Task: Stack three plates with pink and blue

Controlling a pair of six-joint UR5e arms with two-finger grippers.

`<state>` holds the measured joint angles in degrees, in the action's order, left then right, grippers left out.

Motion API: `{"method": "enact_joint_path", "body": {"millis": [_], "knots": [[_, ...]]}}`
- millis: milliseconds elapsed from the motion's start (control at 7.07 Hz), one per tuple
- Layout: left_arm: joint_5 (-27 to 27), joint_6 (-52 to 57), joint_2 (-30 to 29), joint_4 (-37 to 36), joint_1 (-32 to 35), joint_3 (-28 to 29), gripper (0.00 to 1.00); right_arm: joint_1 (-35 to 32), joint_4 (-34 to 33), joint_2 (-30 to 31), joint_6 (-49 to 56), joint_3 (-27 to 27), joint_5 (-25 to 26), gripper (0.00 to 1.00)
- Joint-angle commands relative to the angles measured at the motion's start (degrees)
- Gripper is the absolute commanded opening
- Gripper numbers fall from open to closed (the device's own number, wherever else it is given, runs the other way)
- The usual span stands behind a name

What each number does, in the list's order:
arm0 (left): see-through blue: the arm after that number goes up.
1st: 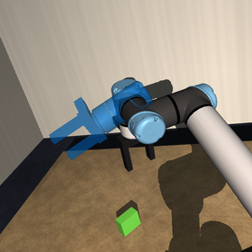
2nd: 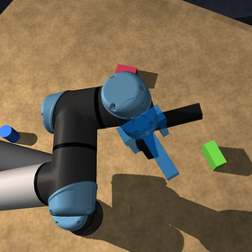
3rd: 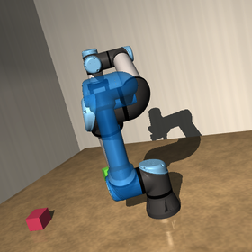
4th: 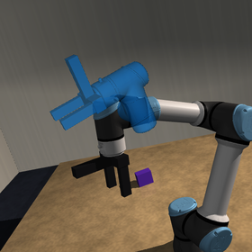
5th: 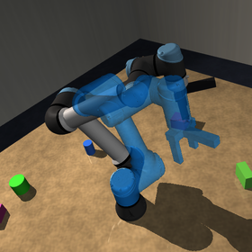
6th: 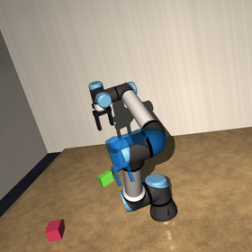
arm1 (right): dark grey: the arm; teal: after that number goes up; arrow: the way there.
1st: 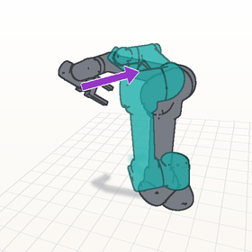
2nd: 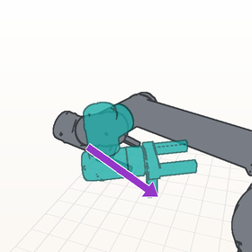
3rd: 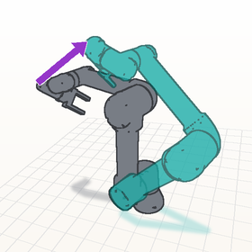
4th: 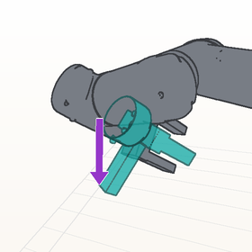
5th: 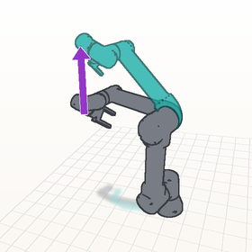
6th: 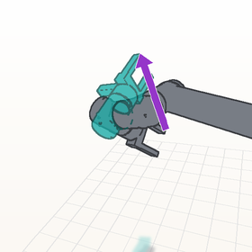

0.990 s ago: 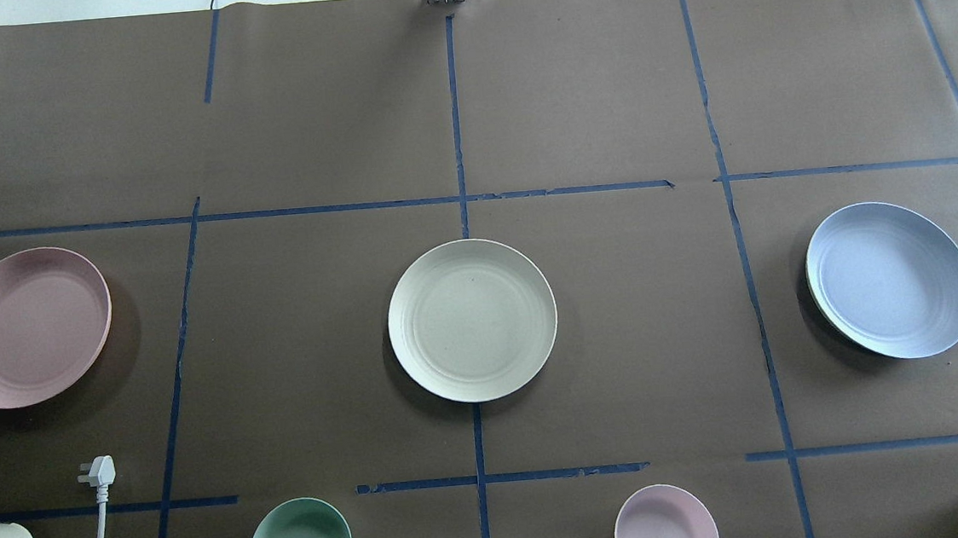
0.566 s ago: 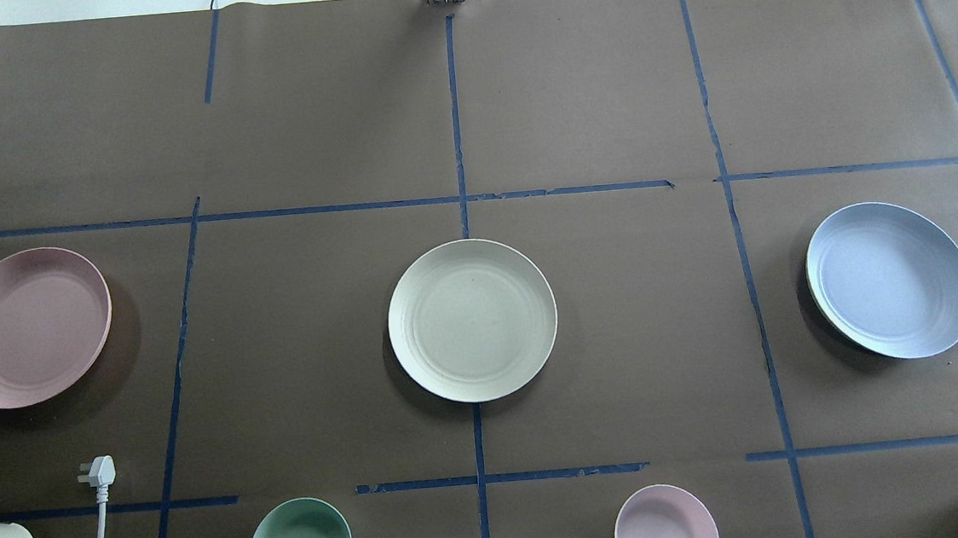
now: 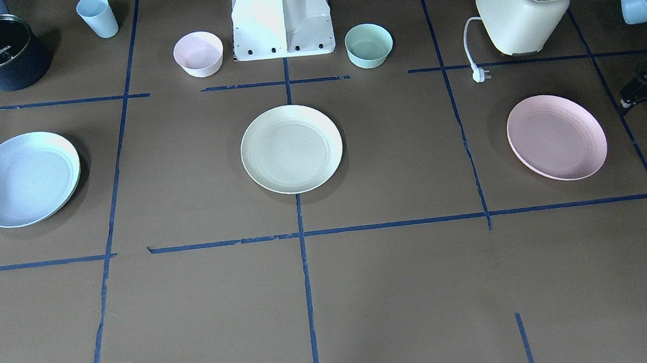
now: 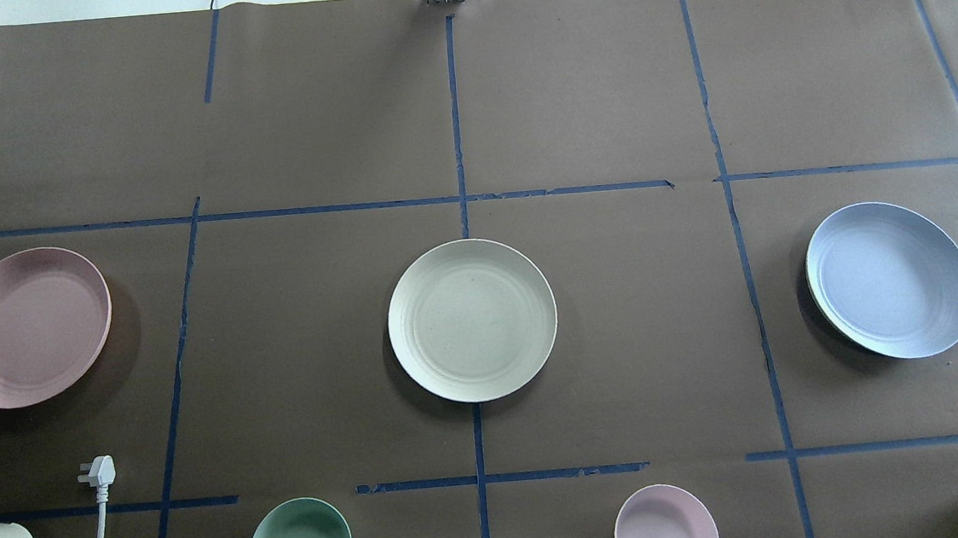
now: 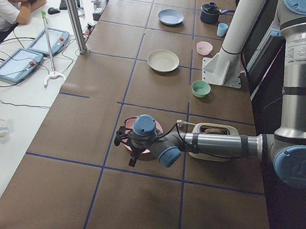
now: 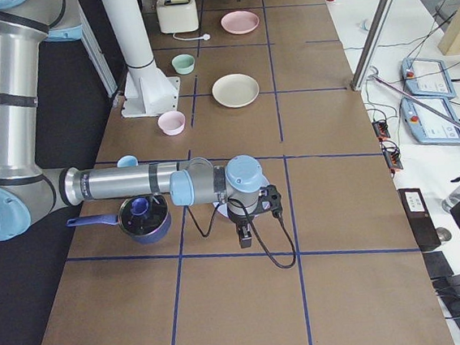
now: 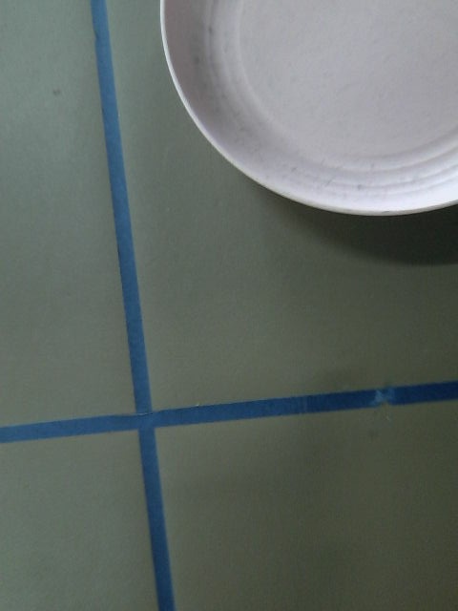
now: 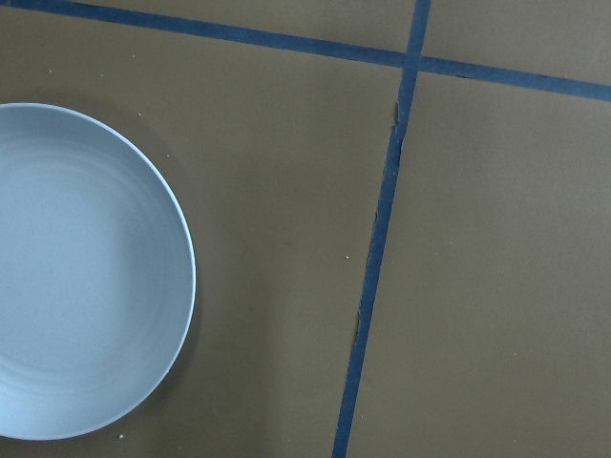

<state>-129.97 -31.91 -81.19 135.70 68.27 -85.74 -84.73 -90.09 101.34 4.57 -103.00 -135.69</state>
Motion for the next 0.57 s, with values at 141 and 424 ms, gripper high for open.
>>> {"method": "enact_joint_path", "body": {"millis": [141,424], "knots": [[0.6,-7.37,-1.78,4.57,-6.12,3.91,1.0,0.0,0.0,0.0,0.0,0.16,0.07,1.0],[0.42,-11.4,-1.96,4.66,-7.27,3.92,0.35,0.0,0.0,0.0,0.09,0.16,0.07,1.0]]}}
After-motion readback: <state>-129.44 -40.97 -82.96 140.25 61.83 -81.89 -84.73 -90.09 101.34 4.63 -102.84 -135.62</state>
